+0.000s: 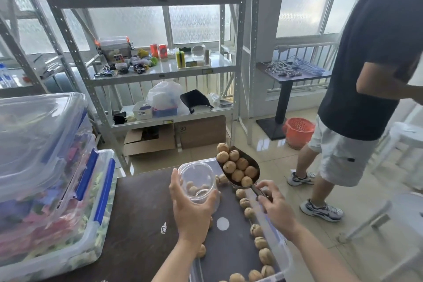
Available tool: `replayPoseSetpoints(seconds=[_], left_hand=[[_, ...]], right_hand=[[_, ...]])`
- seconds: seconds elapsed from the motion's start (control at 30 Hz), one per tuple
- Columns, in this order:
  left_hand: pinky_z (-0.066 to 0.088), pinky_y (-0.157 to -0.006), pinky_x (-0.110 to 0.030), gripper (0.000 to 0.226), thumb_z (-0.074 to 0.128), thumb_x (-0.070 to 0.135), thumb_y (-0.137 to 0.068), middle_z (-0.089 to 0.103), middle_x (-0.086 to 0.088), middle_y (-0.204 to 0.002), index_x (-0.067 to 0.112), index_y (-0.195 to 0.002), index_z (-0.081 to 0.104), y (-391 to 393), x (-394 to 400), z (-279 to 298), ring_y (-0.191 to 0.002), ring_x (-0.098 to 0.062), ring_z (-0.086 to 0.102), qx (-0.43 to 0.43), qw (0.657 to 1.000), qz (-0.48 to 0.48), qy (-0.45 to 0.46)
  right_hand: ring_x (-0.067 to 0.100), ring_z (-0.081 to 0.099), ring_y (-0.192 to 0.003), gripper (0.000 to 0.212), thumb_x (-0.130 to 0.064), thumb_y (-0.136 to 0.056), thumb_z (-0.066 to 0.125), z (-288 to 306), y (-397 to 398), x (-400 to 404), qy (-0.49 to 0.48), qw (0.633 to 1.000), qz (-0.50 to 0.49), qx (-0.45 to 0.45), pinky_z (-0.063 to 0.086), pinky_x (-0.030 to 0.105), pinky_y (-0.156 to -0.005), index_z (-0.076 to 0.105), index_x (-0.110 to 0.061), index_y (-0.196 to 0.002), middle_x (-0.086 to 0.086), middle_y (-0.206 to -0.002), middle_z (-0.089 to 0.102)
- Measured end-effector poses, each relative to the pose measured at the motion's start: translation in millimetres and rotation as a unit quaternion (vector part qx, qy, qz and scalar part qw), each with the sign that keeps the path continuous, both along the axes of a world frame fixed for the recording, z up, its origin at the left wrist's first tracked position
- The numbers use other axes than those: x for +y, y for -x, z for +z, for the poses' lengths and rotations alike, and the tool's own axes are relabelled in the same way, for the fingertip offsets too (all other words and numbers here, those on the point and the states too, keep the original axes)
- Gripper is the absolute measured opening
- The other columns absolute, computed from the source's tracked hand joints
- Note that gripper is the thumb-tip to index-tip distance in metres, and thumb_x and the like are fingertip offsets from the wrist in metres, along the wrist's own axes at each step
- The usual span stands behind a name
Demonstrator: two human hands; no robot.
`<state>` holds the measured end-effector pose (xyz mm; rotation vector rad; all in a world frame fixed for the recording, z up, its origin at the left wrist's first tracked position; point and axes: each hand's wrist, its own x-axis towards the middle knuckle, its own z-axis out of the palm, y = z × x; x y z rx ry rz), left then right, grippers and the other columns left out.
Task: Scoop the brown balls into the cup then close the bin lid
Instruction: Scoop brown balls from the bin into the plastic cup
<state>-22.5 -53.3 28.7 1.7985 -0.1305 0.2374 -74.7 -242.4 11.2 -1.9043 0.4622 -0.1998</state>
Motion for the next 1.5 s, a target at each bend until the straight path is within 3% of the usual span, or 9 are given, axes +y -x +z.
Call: replayPoseSetpoints(seconds=[0.2,0.3,0.4,0.5,0.67,0.87,1.07,1.27,1.5], left_hand=[[0.043,-0.099,-0.037,0.105,0.08,0.024,-0.066,0.036,-0.008,-0.146,0.027,-0.144,0.009,-15,-13,-17,-0.125,-0.025,0.045,0.053,0.993,-0.056,-0.094],[0.042,-0.097,-0.037,0.107,0.08,0.027,-0.065,0.038,-0.007,-0.145,0.029,-0.144,0.007,-19,-18,-24,-0.125,-0.026,0.045,0.072,0.99,-0.057,-0.11],[0.041,-0.096,-0.039,0.109,0.076,0.026,-0.064,0.042,-0.002,-0.144,0.041,-0.141,0.0,-20,-20,-28,-0.125,-0.024,0.047,0.11,0.988,-0.049,-0.101],[0.042,-0.099,-0.041,0.112,0.077,0.031,-0.063,0.045,0.001,-0.143,0.043,-0.141,-0.002,-14,-20,-36,-0.125,-0.024,0.048,0.112,0.985,-0.07,-0.113],[0.039,-0.1,-0.036,0.112,0.08,0.027,-0.061,0.045,-0.002,-0.144,0.039,-0.143,0.005,-13,-19,-45,-0.125,-0.021,0.048,0.12,0.989,-0.057,-0.068],[0.034,-0.09,-0.023,0.107,0.083,0.022,-0.063,0.048,0.014,-0.115,0.034,-0.143,0.014,-20,-9,-25,-0.099,-0.002,0.051,0.097,0.995,-0.008,0.019],[0.032,-0.112,-0.041,0.108,0.082,0.018,-0.066,0.034,-0.009,-0.148,0.031,-0.145,0.009,-33,11,13,-0.135,-0.022,0.037,0.022,0.999,0.008,0.043],[0.034,-0.111,-0.043,0.106,0.081,0.015,-0.067,0.029,-0.008,-0.151,0.031,-0.144,0.009,-40,29,21,-0.129,-0.009,0.033,0.004,0.999,0.021,0.036],[0.033,-0.107,-0.034,0.108,0.083,0.019,-0.065,0.033,-0.007,-0.148,0.032,-0.144,0.009,-42,31,13,-0.133,-0.015,0.035,0.009,0.999,0.032,0.019]], right_hand=[[0.005,0.047,-0.056,0.022,-0.004,-0.093,0.05,67,28,-13,0.056,0.996,0.071,0.006,0.043,0.021,-0.061,0.055,-0.025,-0.098,-0.002,-0.07,0.057],[0.01,0.049,-0.061,0.02,-0.01,-0.09,0.055,106,32,-15,0.161,0.979,0.113,0.058,0.044,0.029,-0.066,0.059,-0.026,-0.102,0.001,-0.072,0.062],[0.013,0.058,-0.087,0.025,-0.02,-0.09,0.053,140,25,-2,0.309,0.926,0.159,0.146,0.049,0.033,-0.081,0.062,-0.03,-0.11,-0.001,-0.099,0.067],[0.016,0.054,-0.114,0.032,-0.025,-0.092,0.047,170,14,20,0.444,0.853,0.188,0.201,0.045,0.033,-0.09,0.062,-0.034,-0.118,-0.008,-0.125,0.061],[0.016,0.055,-0.116,0.034,-0.022,-0.091,0.048,200,4,35,0.527,0.804,0.171,0.218,0.047,0.031,-0.084,0.064,-0.037,-0.117,-0.011,-0.127,0.06],[0.024,0.063,-0.101,0.03,-0.02,-0.091,0.045,168,6,6,0.495,0.809,0.12,0.294,0.053,0.038,-0.086,0.065,-0.02,-0.114,0.005,-0.113,0.066],[0.032,0.062,-0.107,0.033,-0.016,-0.089,0.047,63,25,35,0.388,0.775,0.319,0.384,0.049,0.033,-0.083,0.067,-0.008,-0.113,0.016,-0.118,0.067],[0.03,0.051,-0.124,0.035,-0.02,-0.096,0.038,31,20,81,0.279,0.819,0.328,0.379,0.041,0.034,-0.096,0.046,-0.004,-0.126,0.019,-0.135,0.053],[0.03,0.054,-0.124,0.036,-0.018,-0.097,0.037,-4,-8,105,0.221,0.869,0.212,0.389,0.043,0.032,-0.099,0.055,-0.002,-0.124,0.016,-0.132,0.059]])
